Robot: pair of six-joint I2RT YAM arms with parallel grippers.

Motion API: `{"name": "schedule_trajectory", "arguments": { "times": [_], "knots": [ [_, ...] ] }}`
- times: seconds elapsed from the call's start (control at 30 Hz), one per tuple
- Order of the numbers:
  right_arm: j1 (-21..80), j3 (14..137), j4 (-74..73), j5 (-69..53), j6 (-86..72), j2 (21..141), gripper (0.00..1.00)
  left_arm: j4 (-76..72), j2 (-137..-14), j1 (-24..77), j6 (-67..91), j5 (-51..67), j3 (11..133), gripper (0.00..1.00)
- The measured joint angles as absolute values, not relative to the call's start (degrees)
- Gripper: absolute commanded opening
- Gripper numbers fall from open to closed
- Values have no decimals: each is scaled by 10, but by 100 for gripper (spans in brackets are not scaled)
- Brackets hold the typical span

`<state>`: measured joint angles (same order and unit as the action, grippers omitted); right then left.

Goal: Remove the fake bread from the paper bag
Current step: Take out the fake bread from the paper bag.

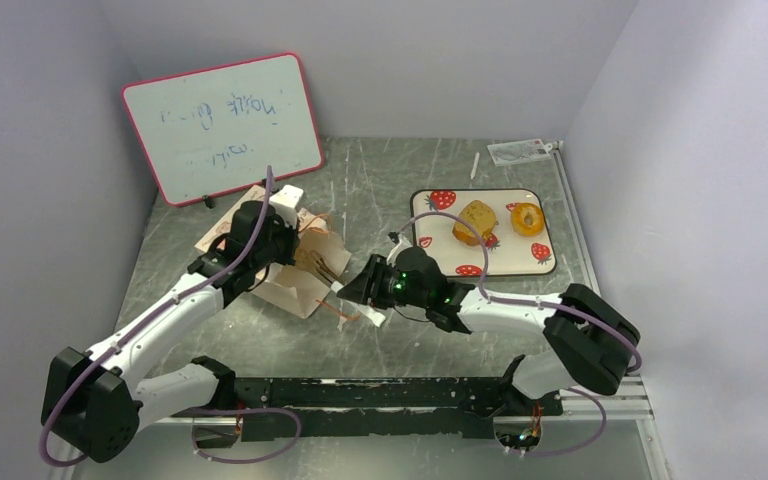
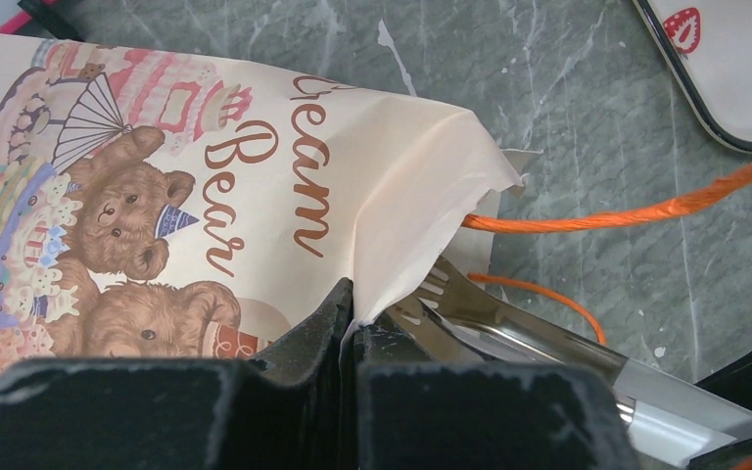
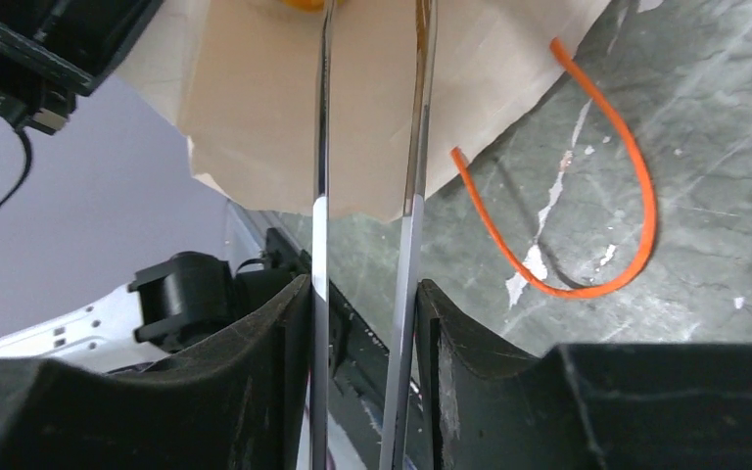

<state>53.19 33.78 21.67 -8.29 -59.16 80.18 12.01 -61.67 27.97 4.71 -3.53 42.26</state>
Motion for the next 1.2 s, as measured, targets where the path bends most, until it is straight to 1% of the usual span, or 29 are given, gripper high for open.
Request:
{"name": "schedule_trajectory", "arguments": {
  "times": [0.23, 0.8, 1.2],
  "knots": [
    [509, 333, 272, -129, -632, 828, 48, 120, -628, 282, 46, -26, 423, 7],
    [498, 337, 310, -162, -652, 892, 49, 121, -628, 282, 36, -22, 423, 7],
    [484, 379, 360, -178, -663, 963, 49, 123, -628, 282, 27, -16, 423, 7]
  ]
}}
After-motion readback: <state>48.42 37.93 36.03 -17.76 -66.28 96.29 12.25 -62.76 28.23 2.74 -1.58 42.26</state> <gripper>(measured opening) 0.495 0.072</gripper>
